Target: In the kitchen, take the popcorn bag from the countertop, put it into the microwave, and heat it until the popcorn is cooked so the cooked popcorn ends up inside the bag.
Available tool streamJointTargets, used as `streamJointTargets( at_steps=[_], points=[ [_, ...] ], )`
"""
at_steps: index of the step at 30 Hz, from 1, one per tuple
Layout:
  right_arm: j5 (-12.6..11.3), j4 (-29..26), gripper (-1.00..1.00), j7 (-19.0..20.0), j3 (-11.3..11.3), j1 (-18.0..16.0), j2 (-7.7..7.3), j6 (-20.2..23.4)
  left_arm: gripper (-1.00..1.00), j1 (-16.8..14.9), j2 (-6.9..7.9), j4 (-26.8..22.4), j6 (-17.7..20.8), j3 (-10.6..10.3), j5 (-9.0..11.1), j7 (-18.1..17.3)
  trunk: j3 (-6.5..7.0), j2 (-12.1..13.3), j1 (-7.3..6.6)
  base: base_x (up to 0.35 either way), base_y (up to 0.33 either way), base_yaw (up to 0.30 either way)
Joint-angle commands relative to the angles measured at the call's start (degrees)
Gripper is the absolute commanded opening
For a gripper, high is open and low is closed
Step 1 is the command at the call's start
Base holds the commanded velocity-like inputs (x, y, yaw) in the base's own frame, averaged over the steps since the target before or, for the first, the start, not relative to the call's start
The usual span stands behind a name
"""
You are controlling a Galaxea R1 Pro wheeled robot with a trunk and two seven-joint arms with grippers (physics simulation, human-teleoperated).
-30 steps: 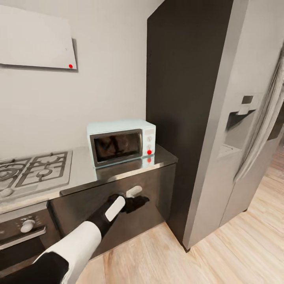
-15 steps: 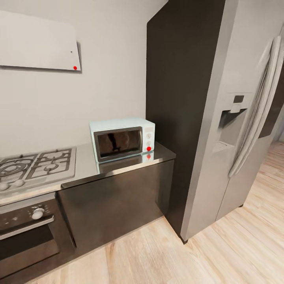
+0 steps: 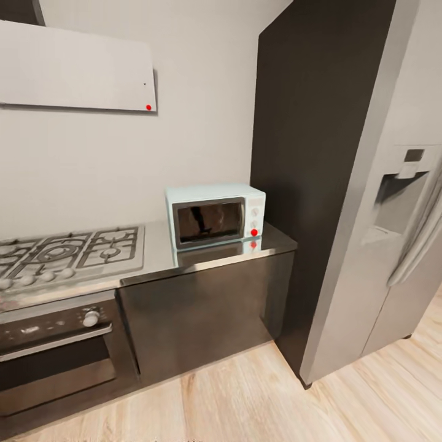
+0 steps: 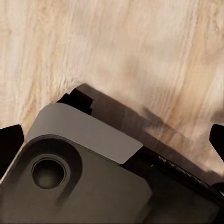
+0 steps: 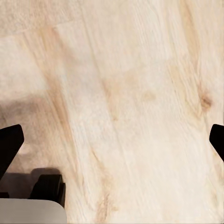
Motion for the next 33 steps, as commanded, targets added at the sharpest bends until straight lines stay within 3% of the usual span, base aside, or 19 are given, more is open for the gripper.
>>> streamJointTargets(
  at_steps=[1, 4, 9, 15, 26, 32, 33],
  points=[
    [2.30, -0.32, 1.00, 0.38, -0.42, 0.01, 0.09, 0.11, 1.00, -0.04, 0.25, 0.00, -0.36, -0.45, 0.46, 0.26, -0.06, -0.03, 0.00, 0.000, 0.000, 0.300],
    [4.87, -0.24, 1.00, 0.41, -0.37, 0.01, 0.11, -0.05, 1.00, -0.04, 0.40, -0.02, -0.56, -0.42, 0.53, 0.18, -0.06, -0.03, 0.00, 0.000, 0.000, 0.300],
    [6.17, 0.03, 1.00, 0.43, -0.35, 0.01, 0.15, -0.13, 1.00, -0.04, 0.39, -0.08, -0.63, -0.35, 0.59, 0.14, -0.06, -0.03, 0.00, 0.000, 0.000, 0.300],
    [6.31, 0.06, 1.00, 0.36, -0.41, 0.01, 0.19, -0.24, 1.00, -0.04, 0.54, -0.08, -0.63, -0.24, 0.77, 0.14, -0.06, -0.03, 0.00, 0.190, -0.057, 0.257],
    [6.49, 0.06, 1.00, -0.21, -0.52, 0.01, 0.44, -1.06, 1.00, -0.04, 0.49, -0.08, -0.64, -0.23, 0.74, 0.14, -0.06, -0.03, 0.00, 0.291, -0.157, 0.016],
    [6.33, -0.68, 1.00, 0.30, -0.35, 0.01, 0.51, -0.26, 1.00, -0.04, 0.46, -0.08, -0.64, -0.23, 0.82, 0.14, -0.06, -0.03, 0.00, 0.056, -0.038, 0.000],
    [6.34, -1.70, 1.00, 0.41, 0.08, -0.01, 1.13, -0.08, 1.00, -0.04, 0.46, -0.08, -0.64, -0.23, 0.82, 0.14, -0.06, -0.03, 0.00, 0.006, -0.004, 0.000]
  ],
)
